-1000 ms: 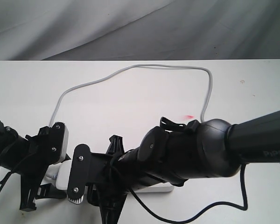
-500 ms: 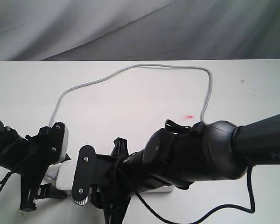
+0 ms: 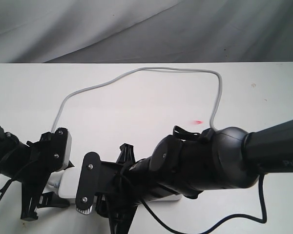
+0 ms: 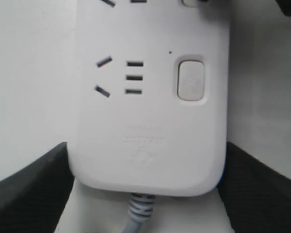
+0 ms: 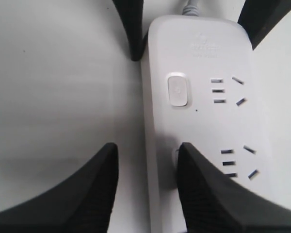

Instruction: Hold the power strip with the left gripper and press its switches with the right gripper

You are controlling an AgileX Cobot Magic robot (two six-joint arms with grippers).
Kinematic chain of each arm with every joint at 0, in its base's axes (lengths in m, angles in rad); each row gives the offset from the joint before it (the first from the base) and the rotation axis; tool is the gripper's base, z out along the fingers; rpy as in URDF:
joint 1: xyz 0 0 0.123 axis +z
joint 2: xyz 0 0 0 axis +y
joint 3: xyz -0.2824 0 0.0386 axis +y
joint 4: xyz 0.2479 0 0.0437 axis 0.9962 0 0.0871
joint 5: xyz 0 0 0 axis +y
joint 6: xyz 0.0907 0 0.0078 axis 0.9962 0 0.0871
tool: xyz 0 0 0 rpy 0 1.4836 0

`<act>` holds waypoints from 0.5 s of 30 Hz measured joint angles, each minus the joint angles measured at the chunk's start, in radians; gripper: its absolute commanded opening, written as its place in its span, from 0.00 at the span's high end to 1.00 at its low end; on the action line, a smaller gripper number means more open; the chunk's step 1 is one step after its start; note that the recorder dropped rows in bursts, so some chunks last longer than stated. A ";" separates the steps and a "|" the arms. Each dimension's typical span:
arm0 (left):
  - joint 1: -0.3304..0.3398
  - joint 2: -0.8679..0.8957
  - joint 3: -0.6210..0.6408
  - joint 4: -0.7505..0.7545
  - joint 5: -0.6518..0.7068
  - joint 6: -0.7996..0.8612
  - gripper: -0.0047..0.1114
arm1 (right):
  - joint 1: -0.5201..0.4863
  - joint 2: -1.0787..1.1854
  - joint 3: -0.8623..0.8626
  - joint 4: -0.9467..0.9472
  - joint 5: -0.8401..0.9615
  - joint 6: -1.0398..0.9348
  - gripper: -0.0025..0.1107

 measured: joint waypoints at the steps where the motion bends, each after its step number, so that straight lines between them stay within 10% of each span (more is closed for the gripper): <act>1: 0.000 0.000 0.000 0.000 0.000 0.000 0.49 | 0.000 0.000 0.002 0.000 0.000 0.000 0.65; 15: 0.000 0.000 0.000 0.000 0.000 0.000 0.49 | 0.000 0.011 -0.030 0.002 -0.002 -0.016 0.65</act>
